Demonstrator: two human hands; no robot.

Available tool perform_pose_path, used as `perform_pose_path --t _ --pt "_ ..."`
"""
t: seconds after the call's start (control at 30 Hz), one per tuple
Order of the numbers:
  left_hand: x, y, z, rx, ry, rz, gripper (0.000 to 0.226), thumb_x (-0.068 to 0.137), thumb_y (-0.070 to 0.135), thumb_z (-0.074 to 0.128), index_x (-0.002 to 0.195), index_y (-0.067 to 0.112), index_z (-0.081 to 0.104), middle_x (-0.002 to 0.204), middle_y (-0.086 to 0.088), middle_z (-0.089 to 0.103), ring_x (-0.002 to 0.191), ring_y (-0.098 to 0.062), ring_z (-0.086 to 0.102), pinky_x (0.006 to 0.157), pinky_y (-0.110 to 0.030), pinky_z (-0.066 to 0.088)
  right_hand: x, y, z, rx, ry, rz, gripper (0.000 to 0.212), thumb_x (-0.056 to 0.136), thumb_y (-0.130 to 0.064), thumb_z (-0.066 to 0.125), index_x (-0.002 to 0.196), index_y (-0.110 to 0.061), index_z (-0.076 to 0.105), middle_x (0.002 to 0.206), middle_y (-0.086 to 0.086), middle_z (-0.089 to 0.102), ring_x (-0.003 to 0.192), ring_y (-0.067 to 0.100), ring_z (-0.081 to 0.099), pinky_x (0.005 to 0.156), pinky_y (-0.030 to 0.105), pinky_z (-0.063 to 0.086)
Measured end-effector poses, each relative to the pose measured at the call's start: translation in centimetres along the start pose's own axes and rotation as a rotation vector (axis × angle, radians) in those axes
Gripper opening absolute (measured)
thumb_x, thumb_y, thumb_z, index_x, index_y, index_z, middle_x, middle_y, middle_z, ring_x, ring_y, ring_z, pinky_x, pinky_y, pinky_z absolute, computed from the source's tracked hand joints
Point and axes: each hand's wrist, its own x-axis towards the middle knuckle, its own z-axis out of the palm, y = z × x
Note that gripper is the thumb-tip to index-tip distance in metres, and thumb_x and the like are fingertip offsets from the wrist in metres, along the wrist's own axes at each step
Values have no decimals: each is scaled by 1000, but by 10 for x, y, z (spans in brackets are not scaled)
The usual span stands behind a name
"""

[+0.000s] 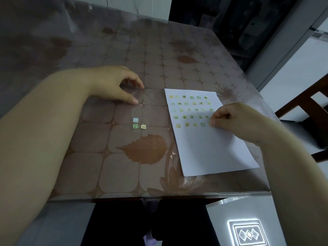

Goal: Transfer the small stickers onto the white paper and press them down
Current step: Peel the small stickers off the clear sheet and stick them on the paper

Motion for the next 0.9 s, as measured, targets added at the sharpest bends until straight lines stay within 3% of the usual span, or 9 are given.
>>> perform_pose_path --t 0.2,0.33,0.43,0.53,0.63,0.77,0.9 --pt "0 1 0 -5 -7 10 44 69 32 74 111 28 59 111 3 51 108 -16 51 101 -35 39 5 -2 -5 66 12 57 6 76 -20 73 72 -19 68 72 -7 61 71 10 53 64 22 39" --pt "-1 2 -1 -15 -6 14 45 70 30 73 113 25 58 109 4 51 105 -14 51 99 -31 39 11 -6 -11 -11 -39 126 25 70 -24 78 84 -18 58 73 -5 48 68 13 47 65 26 39" --pt "-3 3 -2 -6 -6 19 46 71 30 72 115 22 58 107 6 50 101 -11 48 94 -25 37 5 -28 -5 -116 52 -33 22 75 -29 73 88 -18 59 73 -6 45 64 10 43 56 21 35" --pt "-2 4 -2 5 -11 30 45 71 32 72 114 23 58 106 6 50 99 -11 48 92 -25 37 -8 -73 22 0 38 -271 10 80 -32 67 79 -23 63 71 -9 49 57 6 44 51 15 37" --pt "-2 2 -2 17 -9 32 47 69 37 72 113 26 58 107 7 50 101 -10 48 96 -27 38 -6 -105 50 -66 13 -394 10 82 -34 64 86 -26 68 75 -11 51 69 7 50 61 23 40" --pt "-2 2 -1 22 -9 42 47 69 34 72 113 26 58 109 4 50 104 -13 49 99 -32 38 8 -116 70 -3 110 -355 13 79 -29 68 88 -21 70 80 -7 57 76 9 53 62 22 40" --pt "-1 1 0 16 -8 34 47 67 35 74 110 28 58 110 4 51 106 -14 50 100 -33 39 13 -114 75 109 35 -284 9 78 -24 70 82 -16 72 60 -8 52 55 5 47 56 21 38"
